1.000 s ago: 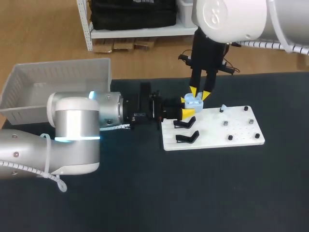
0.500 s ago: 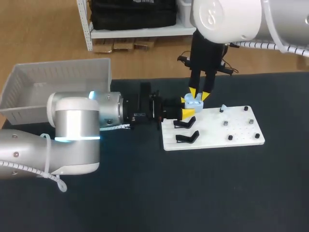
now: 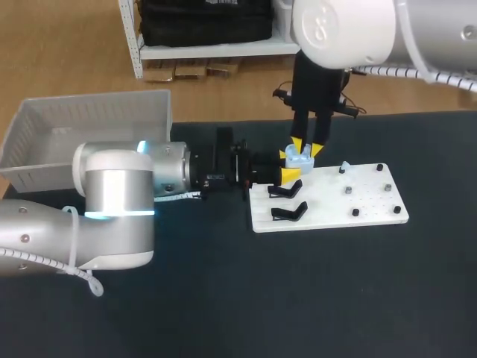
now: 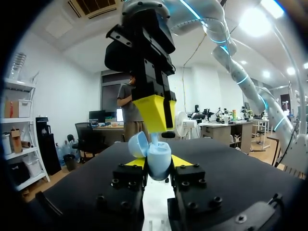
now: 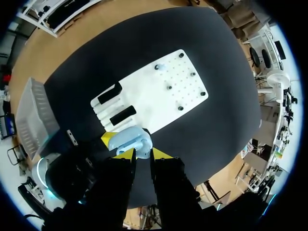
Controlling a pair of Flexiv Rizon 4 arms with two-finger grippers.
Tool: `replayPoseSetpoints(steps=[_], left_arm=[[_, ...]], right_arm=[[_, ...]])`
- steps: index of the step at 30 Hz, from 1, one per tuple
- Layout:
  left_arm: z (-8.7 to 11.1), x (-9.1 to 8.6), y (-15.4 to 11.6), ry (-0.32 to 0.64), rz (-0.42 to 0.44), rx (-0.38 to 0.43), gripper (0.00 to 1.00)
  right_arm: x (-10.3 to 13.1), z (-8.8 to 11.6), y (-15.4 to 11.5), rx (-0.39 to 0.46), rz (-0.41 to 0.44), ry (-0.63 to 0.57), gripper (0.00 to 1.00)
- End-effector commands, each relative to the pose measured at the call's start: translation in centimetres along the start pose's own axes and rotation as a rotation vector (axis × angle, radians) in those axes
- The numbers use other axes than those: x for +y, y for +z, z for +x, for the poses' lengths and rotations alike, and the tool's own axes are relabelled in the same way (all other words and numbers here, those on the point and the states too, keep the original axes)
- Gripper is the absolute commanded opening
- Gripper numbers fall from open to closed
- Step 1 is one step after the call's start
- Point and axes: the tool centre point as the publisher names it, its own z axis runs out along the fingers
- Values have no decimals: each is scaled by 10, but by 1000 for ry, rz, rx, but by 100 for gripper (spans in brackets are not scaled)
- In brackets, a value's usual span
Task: Pick up each earbud case from the left stands, insert the matching earbuds, close the lid, and place the case in the box.
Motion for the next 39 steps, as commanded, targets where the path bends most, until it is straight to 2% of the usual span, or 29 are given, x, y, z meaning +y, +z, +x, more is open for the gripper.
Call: replayPoseSetpoints(steps=[1, 8, 9, 11, 14, 18, 24, 29, 30, 31, 33, 36, 37, 38, 39], left_arm=[[1, -1, 0, 4, -8, -4, 0], [1, -1, 0, 4, -8, -4, 0], [1, -1, 0, 4, -8, -4, 0], [1, -1, 0, 4, -8, -4, 0], [1, -1, 0, 4, -8, -4, 0], [1, -1, 0, 4, -8, -4, 0], [1, -1, 0, 4, -8, -4, 0], [1, -1, 0, 4, -8, -4, 0], [1, -1, 0, 4, -8, -4, 0], [1, -1, 0, 4, -8, -4, 0], [1, -1, 0, 4, -8, -4, 0], [1, -1, 0, 4, -8, -4, 0], [1, -1, 0, 4, -8, -4, 0], [1, -1, 0, 4, -8, -4, 0], [1, -1, 0, 4, -8, -4, 0]], right_arm=[[1, -1, 3, -1, 11, 0, 0], [1, 0, 5, 1, 17, -2, 0], [1, 0, 5, 1, 16, -1, 5], [1, 0, 5, 2, 13, 0, 28], [0, 1, 3, 6, 2, 3, 40], [-5, 2, -7, 6, -49, 9, 47], [-27, -1, -30, 6, -202, -26, 49], [-48, -23, -39, -93, -363, -106, 50], [-52, -28, -40, -120, -388, -130, 64], [-57, -33, -39, -153, -396, -173, 71], [-63, -43, -35, -191, -399, -207, 65], [-68, -53, -29, -205, -396, -230, 64], [-70, -58, -27, -205, -392, -231, 71], [-72, -62, -24, -208, -385, -239, 85], [-72, -66, -22, -208, -385, -240, 87]])
